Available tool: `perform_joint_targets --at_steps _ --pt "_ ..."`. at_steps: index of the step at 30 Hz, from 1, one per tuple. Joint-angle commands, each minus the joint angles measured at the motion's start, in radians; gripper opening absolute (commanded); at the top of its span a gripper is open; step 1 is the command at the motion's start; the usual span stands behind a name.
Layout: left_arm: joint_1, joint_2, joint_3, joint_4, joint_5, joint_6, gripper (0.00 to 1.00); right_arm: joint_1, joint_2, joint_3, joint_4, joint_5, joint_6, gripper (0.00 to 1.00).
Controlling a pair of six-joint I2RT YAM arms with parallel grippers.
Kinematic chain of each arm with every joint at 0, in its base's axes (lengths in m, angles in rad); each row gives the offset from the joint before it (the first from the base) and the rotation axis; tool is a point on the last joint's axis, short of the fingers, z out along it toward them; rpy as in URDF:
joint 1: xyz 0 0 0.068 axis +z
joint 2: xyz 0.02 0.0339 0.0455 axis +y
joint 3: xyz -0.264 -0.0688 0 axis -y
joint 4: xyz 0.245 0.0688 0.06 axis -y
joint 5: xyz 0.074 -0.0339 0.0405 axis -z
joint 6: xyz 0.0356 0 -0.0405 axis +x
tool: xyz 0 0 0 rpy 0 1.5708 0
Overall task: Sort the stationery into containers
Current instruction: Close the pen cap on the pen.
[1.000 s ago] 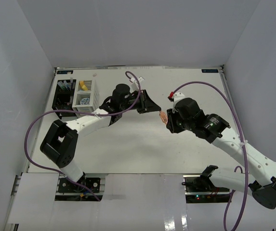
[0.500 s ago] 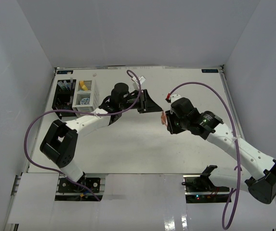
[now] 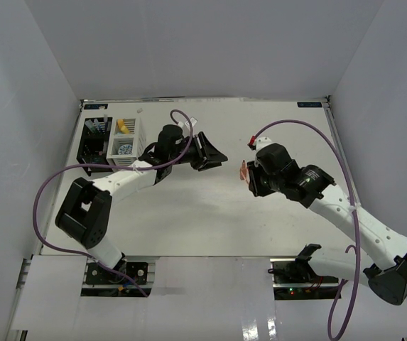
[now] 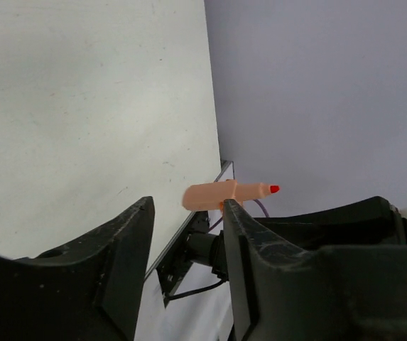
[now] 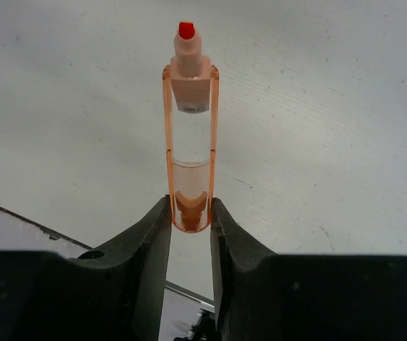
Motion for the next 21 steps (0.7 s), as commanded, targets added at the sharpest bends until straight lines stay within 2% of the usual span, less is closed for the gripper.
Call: perform_joint_targets --at_steps 1,10,16,21 --pt "0.002 -0.043 -0.004 -0.060 0.010 -0.073 0.56 -0.006 -0.029 0.071 0.001 0.024 -0.001 0.08" --pt "-0.011 0.014 0.001 -0.085 0.080 -0.141 0.66 -0.004 0.026 0.199 0.018 0.013 -0.039 0.08" --pt "-0.040 0.054 0.045 -0.088 0.103 -0.147 0.67 -0.004 0.078 0.291 0.038 -0.004 -0.053 0.08" --pt "-0.044 0.063 0.065 -0.053 0.102 -0.168 0.67 -0.004 0.097 0.299 0.062 -0.039 -0.047 0.08"
